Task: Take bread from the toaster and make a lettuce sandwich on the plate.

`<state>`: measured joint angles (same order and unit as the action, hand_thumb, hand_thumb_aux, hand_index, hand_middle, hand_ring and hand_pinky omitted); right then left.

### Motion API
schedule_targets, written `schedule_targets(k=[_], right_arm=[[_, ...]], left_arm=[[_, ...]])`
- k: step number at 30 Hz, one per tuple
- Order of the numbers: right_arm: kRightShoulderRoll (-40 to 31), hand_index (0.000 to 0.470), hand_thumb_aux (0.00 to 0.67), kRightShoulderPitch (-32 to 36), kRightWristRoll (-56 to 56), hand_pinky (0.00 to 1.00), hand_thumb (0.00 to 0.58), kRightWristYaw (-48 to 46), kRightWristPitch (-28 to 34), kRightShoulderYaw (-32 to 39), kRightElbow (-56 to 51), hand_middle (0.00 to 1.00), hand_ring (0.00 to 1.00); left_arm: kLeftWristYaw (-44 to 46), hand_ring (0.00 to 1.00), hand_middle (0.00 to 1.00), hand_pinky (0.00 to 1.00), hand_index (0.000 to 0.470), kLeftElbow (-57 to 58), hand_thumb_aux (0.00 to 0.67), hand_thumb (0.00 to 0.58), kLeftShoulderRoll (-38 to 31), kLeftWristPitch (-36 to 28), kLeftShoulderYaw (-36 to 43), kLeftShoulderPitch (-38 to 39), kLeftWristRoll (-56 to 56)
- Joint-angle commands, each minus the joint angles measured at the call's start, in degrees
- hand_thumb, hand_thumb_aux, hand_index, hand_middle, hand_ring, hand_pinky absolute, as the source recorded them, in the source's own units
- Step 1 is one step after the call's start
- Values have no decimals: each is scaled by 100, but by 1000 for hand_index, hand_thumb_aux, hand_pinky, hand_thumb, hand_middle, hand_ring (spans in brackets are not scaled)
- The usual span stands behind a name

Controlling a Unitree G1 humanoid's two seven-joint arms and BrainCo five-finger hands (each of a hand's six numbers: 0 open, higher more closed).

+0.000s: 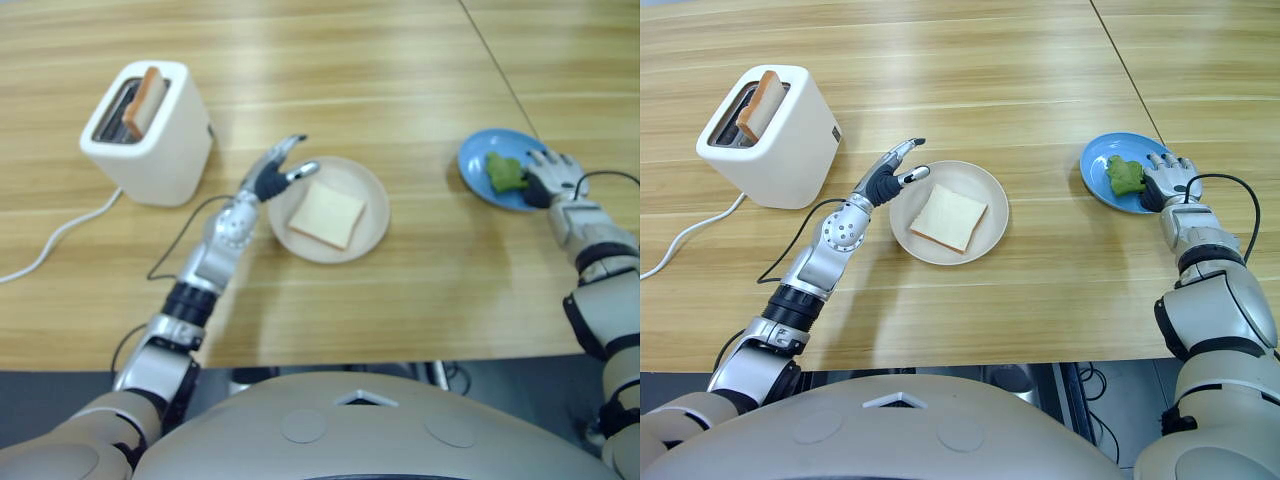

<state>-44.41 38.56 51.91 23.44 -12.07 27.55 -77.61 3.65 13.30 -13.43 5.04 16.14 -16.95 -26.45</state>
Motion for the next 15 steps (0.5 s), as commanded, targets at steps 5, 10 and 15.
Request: schedule_targets(k=[5, 10, 15], right_arm=[[-340, 460, 670, -18, -410, 1000, 580, 477, -536, -176, 299, 1000, 1000], [-1003, 460, 670, -776, -974, 1000, 580, 945, -1180, -848, 2334, 1000, 1000], [-927, 460, 670, -2130, -1188, 1000, 580, 309, -415, -1819, 6408, 1000, 1000]], left_arm=[[-8, 0, 0, 0, 0, -8, 0, 0, 5, -36, -65, 47, 74], [-99, 0, 0, 0, 0, -3, 0, 0, 17, 106, -536, -27, 590], [-266, 0, 0, 0, 0, 201, 0, 0, 47, 263, -1219, -205, 1215]])
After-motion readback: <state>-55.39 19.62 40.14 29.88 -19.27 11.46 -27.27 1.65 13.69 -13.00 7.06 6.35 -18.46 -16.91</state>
